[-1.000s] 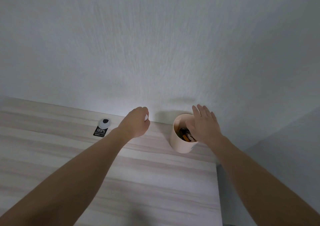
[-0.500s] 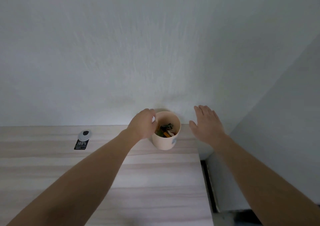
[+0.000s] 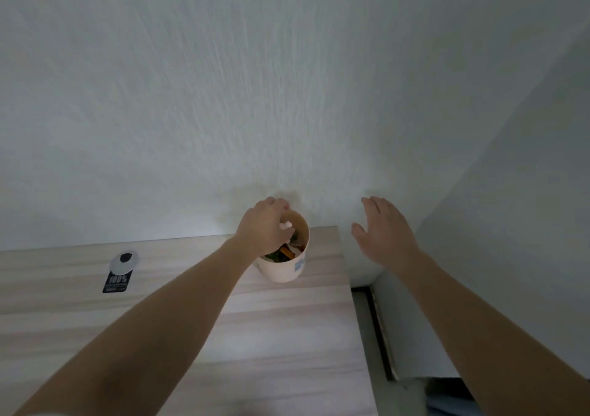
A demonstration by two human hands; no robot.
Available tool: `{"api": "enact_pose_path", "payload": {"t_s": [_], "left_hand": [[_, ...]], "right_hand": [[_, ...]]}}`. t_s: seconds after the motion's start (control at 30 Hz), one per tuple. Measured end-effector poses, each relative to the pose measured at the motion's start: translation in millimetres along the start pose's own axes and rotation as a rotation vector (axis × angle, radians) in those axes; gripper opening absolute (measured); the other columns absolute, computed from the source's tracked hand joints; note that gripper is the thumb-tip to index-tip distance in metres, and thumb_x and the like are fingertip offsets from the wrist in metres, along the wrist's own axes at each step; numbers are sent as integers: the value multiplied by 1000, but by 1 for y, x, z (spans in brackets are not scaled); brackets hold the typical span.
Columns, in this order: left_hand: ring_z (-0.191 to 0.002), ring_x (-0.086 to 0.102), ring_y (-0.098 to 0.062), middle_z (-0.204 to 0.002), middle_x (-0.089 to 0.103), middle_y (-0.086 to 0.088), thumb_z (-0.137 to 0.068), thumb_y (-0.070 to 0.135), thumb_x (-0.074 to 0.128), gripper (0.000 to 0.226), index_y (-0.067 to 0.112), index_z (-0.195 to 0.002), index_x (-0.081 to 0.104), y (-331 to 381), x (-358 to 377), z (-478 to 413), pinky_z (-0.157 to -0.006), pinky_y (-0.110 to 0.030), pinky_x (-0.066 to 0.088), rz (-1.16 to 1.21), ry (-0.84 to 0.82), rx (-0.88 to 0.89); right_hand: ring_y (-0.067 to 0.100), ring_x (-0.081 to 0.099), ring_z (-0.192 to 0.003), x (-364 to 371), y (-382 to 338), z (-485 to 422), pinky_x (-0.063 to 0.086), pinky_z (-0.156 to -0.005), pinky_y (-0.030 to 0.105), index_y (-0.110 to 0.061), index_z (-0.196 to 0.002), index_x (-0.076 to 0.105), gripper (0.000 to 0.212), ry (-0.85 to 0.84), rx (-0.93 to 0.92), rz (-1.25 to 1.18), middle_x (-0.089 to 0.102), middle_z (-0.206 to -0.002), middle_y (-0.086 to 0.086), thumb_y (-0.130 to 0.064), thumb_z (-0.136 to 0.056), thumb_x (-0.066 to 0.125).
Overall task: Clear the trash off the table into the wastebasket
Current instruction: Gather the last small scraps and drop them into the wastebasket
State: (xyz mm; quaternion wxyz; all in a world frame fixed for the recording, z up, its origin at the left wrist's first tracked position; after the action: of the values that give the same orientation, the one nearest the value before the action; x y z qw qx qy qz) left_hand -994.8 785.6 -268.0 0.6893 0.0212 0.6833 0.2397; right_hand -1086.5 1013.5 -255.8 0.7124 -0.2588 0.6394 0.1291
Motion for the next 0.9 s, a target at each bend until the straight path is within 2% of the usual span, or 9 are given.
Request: {"api": "enact_pose_path", "payload": {"t_s": [0.1,0.23,0.37,0.5,0.6,0.7,0.83,0.9], "left_hand": [[-122,46,-23,-134,50,1,-76,51,62,66,26,-135,44,-6,7,-2,-100,-41,40,-26,-37,17],[-142,25,-25,-154,30,-4,-80,55,55,72,28,-142,30,-18,10,3,-114,-47,25,-69,-13,32],[-148,9,-25,-161,13,-5,-89,54,47,77,21,-149,14,-28,7,8,-119,-49,14,-121,-24,21],[-149,4,-20,-162,7,-1,-93,52,44,76,19,-152,10,-27,0,17,-121,-45,9,-89,-37,53],[-147,17,-20,-158,23,0,-90,49,51,73,21,-150,19,-19,-5,23,-119,-40,17,-24,-26,119],[-127,43,-22,-136,48,0,-83,40,62,69,22,-142,32,-12,-11,27,-105,-33,34,60,8,137],[-115,51,-20,-126,54,1,-84,32,65,67,24,-143,33,-12,-15,32,-94,-30,41,128,54,55],[-113,54,-19,-128,53,2,-86,30,64,69,25,-145,30,-13,-19,32,-92,-29,43,143,98,32]], "right_hand": [[32,29,-140,9,-2,-6,26,-116,44,-8,-146,32,66,-25,-2,-12,34,-151,15,-43,-91,39],[29,23,-143,18,-13,-11,22,-118,43,-10,-148,27,63,-39,-27,-17,28,-155,13,-39,-94,42],[27,22,-144,19,-21,-10,21,-118,41,-10,-149,25,62,-28,-48,-25,27,-156,11,-37,-96,41],[27,23,-144,16,-24,-6,21,-118,41,-11,-149,25,62,-15,-47,-28,28,-156,11,-37,-96,41],[27,22,-144,14,-24,-2,21,-118,41,-11,-149,25,62,-15,-34,-35,28,-156,10,-38,-95,41],[28,22,-144,10,-23,2,22,-118,42,-10,-149,27,63,-3,-30,-42,28,-155,11,-38,-94,42],[28,23,-143,5,-20,7,22,-116,42,-10,-148,27,63,5,-23,-33,29,-155,11,-38,-94,43],[28,22,-144,5,-17,9,22,-117,42,-10,-149,26,64,-2,-11,-39,28,-156,11,-38,-94,43]]}}
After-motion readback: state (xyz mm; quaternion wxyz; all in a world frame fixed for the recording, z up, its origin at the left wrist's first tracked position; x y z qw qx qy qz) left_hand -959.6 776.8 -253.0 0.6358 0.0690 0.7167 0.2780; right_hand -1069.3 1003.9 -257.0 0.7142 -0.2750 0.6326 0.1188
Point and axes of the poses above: each hand's wrist, its own z-axis away from the middle knuckle, its own x-axis out of the palm, y = z × x, the point moved 4 cm from there along -z, towards the middle knuckle
